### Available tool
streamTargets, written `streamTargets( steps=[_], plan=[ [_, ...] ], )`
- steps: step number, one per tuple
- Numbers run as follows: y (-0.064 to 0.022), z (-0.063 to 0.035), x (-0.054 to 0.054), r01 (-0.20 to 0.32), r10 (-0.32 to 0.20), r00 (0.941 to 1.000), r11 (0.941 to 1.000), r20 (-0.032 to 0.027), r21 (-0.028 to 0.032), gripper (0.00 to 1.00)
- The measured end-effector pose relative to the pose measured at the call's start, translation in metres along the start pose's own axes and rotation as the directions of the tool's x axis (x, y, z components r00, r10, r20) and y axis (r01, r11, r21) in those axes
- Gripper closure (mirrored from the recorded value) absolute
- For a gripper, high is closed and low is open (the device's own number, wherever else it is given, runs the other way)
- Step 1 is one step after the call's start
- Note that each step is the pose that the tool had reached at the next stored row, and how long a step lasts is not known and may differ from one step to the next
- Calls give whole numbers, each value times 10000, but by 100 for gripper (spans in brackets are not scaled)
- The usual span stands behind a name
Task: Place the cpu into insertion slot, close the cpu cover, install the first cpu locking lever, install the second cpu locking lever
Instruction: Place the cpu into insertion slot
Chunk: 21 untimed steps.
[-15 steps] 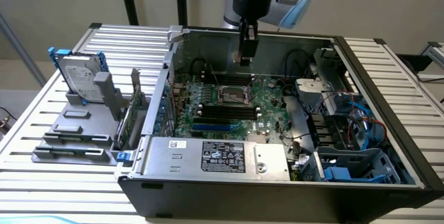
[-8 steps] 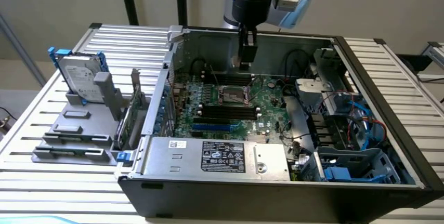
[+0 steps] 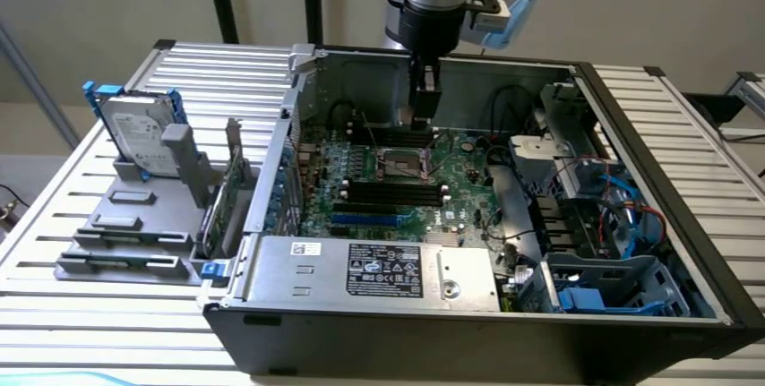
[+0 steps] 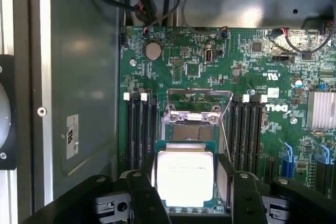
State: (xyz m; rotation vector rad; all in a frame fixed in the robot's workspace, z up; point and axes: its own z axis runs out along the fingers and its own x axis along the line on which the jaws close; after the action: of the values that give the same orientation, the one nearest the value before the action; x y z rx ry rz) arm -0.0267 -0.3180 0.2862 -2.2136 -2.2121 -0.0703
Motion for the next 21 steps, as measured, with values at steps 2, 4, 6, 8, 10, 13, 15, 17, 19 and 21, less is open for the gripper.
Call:
streamTargets(
  steps=[2, 4, 6, 8, 10, 13, 15, 17, 19, 21],
  plan=[
    [-1, 34, -41, -1, 1, 10000, 10000, 2, 5, 46],
    [-2, 67, -86, -2, 2, 10000, 10000, -1, 7, 46],
    [-2, 102, -119, -3, 3, 10000, 10000, -7, 5, 46],
    [-6, 137, -130, -5, 5, 10000, 10000, -7, 6, 46],
    [-11, 172, -136, -6, 6, 10000, 10000, -6, 7, 46],
    [-19, 228, -147, -4, 4, 10000, 10000, -8, 6, 46],
    [-24, 263, -156, -5, 5, 10000, 10000, -6, 7, 46],
    [-26, 299, -163, -6, 6, 10000, 10000, -6, 7, 46],
    [-29, 336, -168, -6, 6, 10000, 10000, -7, 6, 46],
    [-32, 372, -172, -4, 4, 10000, 10000, -8, 6, 46]
  ],
)
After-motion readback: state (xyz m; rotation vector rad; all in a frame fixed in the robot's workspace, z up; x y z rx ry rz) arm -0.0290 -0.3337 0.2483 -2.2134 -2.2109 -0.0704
